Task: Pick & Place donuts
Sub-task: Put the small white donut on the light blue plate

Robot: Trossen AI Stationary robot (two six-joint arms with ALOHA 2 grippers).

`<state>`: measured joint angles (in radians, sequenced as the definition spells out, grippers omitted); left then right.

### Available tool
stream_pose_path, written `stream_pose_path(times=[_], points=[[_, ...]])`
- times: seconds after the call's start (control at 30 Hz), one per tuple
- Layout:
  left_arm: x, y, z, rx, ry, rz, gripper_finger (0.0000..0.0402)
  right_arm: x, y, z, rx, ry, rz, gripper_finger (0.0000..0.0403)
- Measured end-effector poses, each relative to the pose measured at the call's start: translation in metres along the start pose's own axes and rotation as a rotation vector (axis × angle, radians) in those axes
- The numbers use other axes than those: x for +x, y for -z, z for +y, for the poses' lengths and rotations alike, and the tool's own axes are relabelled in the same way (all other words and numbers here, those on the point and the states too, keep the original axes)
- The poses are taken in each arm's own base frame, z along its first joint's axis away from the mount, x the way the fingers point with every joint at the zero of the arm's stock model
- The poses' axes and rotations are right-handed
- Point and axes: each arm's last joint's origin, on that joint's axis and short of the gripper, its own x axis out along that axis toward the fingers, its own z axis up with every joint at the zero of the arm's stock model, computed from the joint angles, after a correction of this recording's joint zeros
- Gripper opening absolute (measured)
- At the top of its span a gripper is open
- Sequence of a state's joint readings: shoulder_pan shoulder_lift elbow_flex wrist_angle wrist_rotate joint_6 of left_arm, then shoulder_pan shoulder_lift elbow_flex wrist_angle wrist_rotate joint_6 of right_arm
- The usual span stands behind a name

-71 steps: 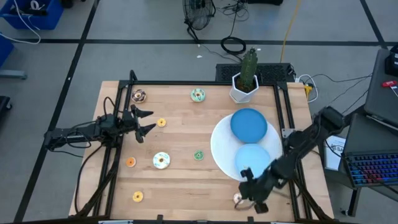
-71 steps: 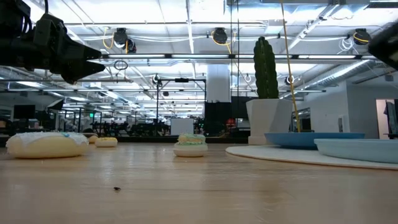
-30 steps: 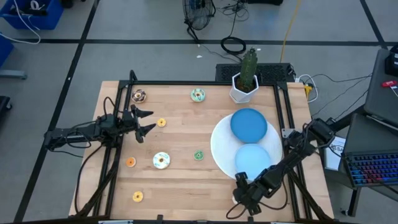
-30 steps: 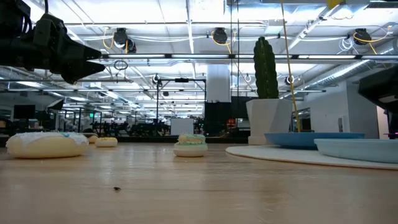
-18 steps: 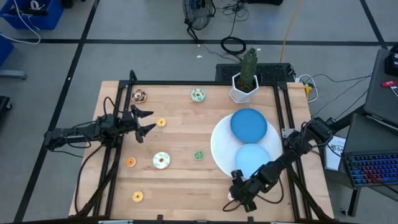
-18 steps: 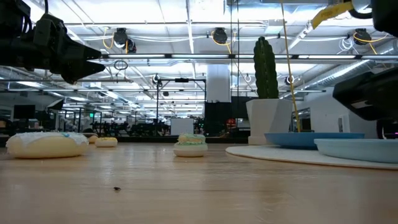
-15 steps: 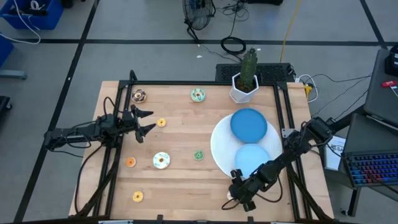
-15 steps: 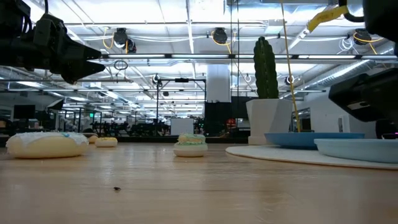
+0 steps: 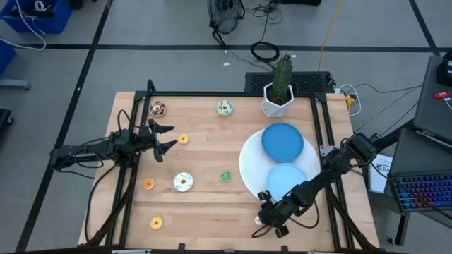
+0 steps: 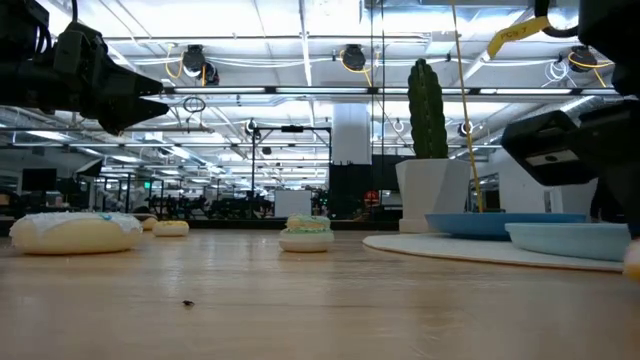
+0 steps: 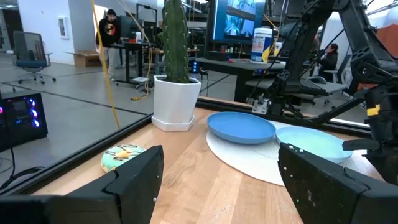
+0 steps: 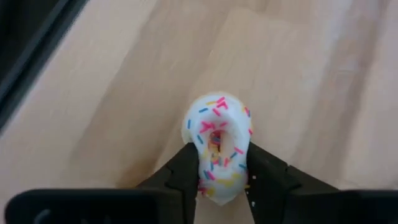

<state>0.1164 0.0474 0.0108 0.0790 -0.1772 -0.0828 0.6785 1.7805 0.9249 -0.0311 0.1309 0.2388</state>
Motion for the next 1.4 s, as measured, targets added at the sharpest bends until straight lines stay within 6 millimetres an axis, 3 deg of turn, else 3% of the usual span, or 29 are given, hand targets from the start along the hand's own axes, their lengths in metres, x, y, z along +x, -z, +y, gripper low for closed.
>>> stream_pose_path(times=[0.2,0.37,0.57,0.7,1.13,1.27,1.4], points=[[0.000,0.000,0.000,0.000,0.000,0.000,0.0310,-0.024,-0.012,-0.002,-0.005,0.025,-0.078,0.0070],[0.000,0.000,0.000,0.000,-0.001,0.000,0.0310,-0.064,-0.017,-0.003,0.008,0.049,-0.114,0.0055],[0.000,0.000,0.000,0.000,0.000,0.001,0.0310,-0.108,-0.001,-0.013,0.183,0.094,0.017,0.0053],[0.000,0.000,0.000,0.000,-0.001,0.000,0.0310,-0.125,0.019,-0.020,0.385,0.136,0.120,0.0054],[0.000,0.000,0.000,0.000,-0.001,0.000,0.0310,-0.107,0.108,-0.039,0.685,0.270,0.337,0.0054],[0.000,0.000,0.000,0.000,-0.001,0.000,0.0310,-0.105,0.119,-0.041,0.732,0.276,0.337,0.0066],[0.000,0.000,0.000,0.000,0.000,0.000,0.0310,-0.105,0.117,-0.041,0.745,0.245,0.297,0.0105]])
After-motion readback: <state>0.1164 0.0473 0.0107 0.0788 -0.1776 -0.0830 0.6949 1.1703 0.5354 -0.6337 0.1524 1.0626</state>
